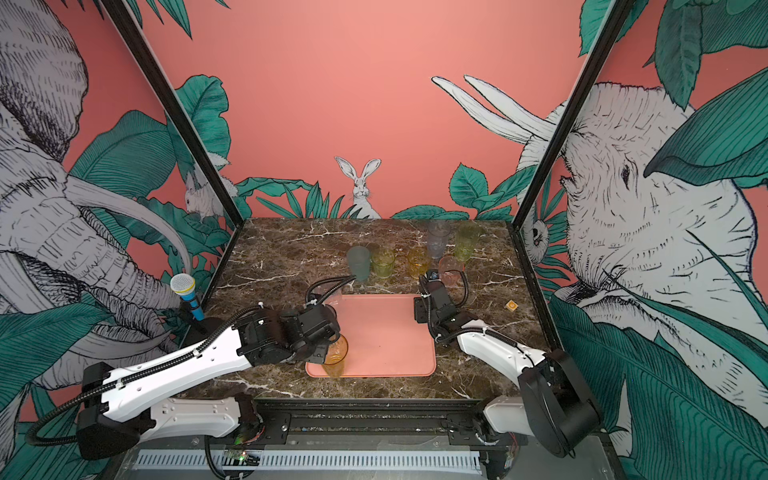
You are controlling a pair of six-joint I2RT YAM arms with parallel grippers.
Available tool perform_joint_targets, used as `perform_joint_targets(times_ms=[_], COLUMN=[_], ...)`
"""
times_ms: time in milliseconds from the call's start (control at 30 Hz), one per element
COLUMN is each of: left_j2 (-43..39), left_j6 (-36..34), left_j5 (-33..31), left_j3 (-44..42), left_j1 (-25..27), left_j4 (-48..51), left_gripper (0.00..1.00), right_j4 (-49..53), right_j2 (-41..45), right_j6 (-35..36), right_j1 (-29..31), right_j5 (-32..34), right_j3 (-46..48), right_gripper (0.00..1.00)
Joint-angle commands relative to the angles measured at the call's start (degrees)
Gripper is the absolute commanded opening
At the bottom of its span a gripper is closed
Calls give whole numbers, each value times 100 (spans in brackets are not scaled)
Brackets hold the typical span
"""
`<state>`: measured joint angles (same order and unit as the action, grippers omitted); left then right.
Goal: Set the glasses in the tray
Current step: 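Lower the yellow cup onto the tray beside the grey-tinted glass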
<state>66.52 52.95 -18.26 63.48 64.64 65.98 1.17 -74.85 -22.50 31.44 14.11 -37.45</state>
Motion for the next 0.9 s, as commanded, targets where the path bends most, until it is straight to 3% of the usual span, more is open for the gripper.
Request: perform_joint_targets(times_ms=[0, 867], left_j2=[-167, -487], left_j6=[251, 177], left_j5=[-292, -189], left_j3=[-116, -555], left_j1=[22, -539], left_j4=[266, 23], left_gripper=[0, 0], right_j4=[-46, -65], right_j2=[-47, -87], right_j6=[-61, -53], right_j1=[-19, -17], right_j5=[3, -65], right_j3=[-166, -184], right_gripper=[66, 66])
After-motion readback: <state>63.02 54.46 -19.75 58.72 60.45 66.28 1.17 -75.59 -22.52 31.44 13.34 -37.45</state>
